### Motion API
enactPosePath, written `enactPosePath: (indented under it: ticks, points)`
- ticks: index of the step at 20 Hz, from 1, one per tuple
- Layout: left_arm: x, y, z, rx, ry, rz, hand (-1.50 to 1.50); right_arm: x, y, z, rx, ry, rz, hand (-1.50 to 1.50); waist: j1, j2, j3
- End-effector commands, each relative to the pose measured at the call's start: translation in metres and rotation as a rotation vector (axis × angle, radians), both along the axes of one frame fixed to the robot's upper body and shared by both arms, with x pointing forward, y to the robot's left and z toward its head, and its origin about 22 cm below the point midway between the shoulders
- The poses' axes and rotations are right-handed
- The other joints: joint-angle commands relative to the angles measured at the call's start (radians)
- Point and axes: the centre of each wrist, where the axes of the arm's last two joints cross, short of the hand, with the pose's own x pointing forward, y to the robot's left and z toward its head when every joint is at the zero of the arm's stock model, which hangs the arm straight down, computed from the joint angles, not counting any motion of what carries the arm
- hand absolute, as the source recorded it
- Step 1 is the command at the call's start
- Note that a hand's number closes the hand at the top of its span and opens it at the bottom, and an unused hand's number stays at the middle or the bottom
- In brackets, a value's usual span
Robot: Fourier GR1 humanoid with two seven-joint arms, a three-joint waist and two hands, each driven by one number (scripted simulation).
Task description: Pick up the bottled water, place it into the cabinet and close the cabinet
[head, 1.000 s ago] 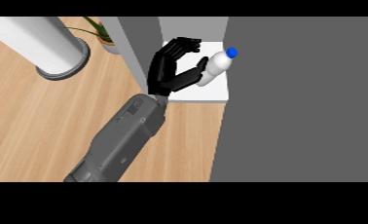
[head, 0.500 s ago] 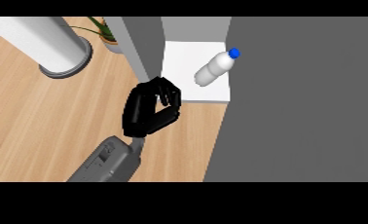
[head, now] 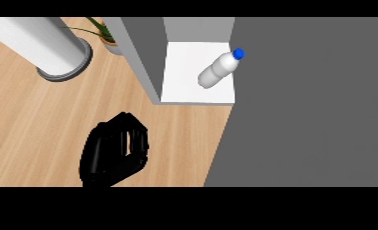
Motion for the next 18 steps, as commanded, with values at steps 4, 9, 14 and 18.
enactPosePath:
  ticks: [4,9,14,18]
  points:
    - [-0.017,0.045,0.012,-0.011,-0.005,0.036,1.50,0.001,0.045,0.013,0.033,-0.037,0.134,1.50,0.000,0.004,0.000]
    - [-0.031,0.071,0.014,-0.031,-0.021,0.075,1.50,0.000,0.092,0.009,-0.056,-0.068,0.203,1.50,0.005,0.002,-0.001]
    - [-0.061,0.079,0.008,-0.026,-0.005,0.079,1.50,-0.003,0.107,0.017,-0.021,-0.223,0.126,1.50,0.015,-0.003,-0.002]
    - [-0.059,0.086,0.004,-0.013,-0.008,0.073,1.50,0.033,0.118,0.020,-0.017,-0.191,0.019,1.50,0.027,0.006,-0.003]
